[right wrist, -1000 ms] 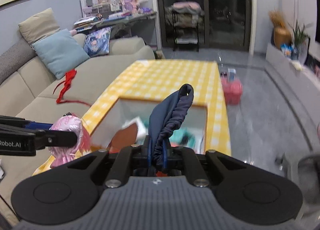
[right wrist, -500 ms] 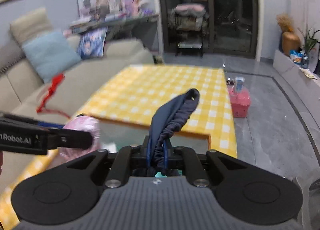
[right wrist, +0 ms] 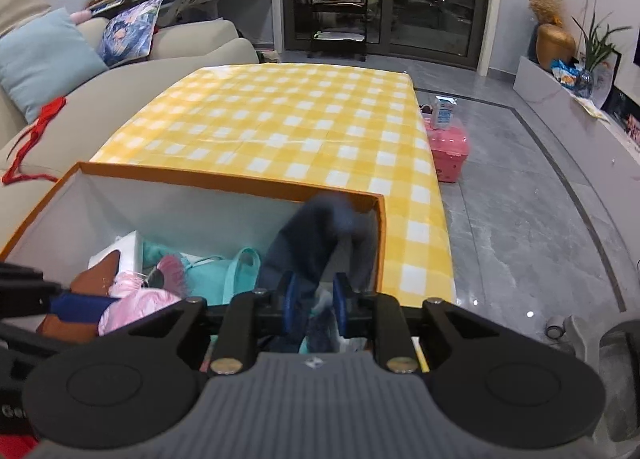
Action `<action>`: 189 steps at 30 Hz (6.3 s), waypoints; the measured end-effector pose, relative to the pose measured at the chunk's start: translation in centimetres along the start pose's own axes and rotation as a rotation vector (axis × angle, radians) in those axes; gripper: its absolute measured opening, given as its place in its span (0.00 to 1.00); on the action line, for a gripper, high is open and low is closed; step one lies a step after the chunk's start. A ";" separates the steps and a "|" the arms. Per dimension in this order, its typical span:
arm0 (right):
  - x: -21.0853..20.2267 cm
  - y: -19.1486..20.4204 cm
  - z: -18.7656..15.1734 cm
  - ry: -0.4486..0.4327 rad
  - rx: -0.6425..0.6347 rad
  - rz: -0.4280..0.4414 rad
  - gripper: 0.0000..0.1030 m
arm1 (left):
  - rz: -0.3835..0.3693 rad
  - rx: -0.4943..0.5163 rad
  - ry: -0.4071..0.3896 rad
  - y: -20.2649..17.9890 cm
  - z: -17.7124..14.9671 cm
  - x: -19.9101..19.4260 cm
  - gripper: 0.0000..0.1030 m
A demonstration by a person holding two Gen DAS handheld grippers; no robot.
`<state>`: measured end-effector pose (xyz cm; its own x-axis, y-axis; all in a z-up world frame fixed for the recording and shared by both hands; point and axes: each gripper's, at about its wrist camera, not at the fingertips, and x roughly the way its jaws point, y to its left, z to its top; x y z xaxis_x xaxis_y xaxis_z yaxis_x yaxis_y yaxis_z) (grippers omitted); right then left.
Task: Organize soft objects
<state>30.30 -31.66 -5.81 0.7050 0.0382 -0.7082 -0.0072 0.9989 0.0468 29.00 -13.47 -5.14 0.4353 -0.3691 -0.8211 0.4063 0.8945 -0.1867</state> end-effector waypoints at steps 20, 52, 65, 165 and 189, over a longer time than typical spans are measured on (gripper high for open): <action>-3.1 2.3 -0.1 -0.058 -0.037 -0.014 0.97 | 0.058 0.040 -0.049 -0.4 -0.2 -1.5 0.95; -27.6 3.3 -1.5 -0.261 0.193 -0.164 0.97 | 0.292 0.133 -0.554 -7.2 -5.8 -21.4 0.91; -34.6 7.0 -12.6 -0.484 0.136 -0.111 0.97 | 0.339 -0.063 -0.669 -5.7 -13.5 -29.0 0.91; -24.7 10.7 -21.5 -0.195 0.056 0.060 0.97 | 0.179 -0.037 -0.461 -3.0 -24.3 -21.0 0.91; -24.5 10.8 -21.7 -0.174 0.051 0.063 0.97 | 0.225 0.019 -0.492 -3.6 -24.5 -21.0 0.91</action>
<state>-2.39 -21.22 -3.23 0.8163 0.0906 -0.5705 -0.0222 0.9918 0.1257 -1.30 -2.76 -0.40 0.8362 -0.2472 -0.4895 0.2716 0.9622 -0.0217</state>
